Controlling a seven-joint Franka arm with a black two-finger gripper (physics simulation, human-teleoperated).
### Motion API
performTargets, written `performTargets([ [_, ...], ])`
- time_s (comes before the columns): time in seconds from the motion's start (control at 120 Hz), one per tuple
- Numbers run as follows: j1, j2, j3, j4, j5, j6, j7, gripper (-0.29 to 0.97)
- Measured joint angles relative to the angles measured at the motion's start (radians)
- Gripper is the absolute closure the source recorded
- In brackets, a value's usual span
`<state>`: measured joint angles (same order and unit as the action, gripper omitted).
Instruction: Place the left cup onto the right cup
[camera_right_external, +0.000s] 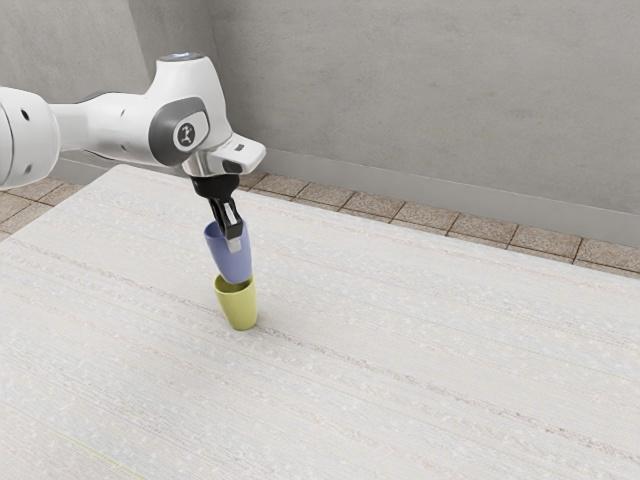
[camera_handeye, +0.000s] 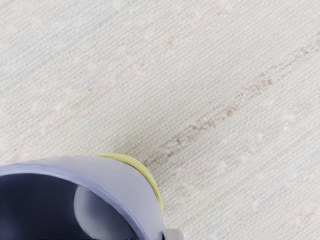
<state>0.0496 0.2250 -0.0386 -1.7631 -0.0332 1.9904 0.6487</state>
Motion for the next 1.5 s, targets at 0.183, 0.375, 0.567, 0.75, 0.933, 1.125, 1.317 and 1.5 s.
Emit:
performTargets([
  [0.183,0.001,0.000,0.001,-0.001,0.001,0.000,-0.002,0.79],
  [0.375,0.001,-0.012,0.001,-0.014,0.001,0.000,-0.004,0.79],
  [0.567,0.001,-0.027,0.002,-0.035,0.001,0.009,-0.006,0.79],
  [0.75,0.001,-0.027,0.006,-0.038,0.001,0.016,-0.007,0.79],
  [0.933,0.002,-0.026,0.009,-0.037,0.001,0.018,-0.008,0.79],
  [1.125,0.002,-0.022,0.011,-0.037,0.002,0.020,-0.008,0.79],
  [1.317,0.003,-0.014,0.014,-0.037,0.003,0.027,-0.009,0.79],
  [1.5,0.004,-0.008,0.014,-0.037,0.003,0.032,-0.009,0.79],
])
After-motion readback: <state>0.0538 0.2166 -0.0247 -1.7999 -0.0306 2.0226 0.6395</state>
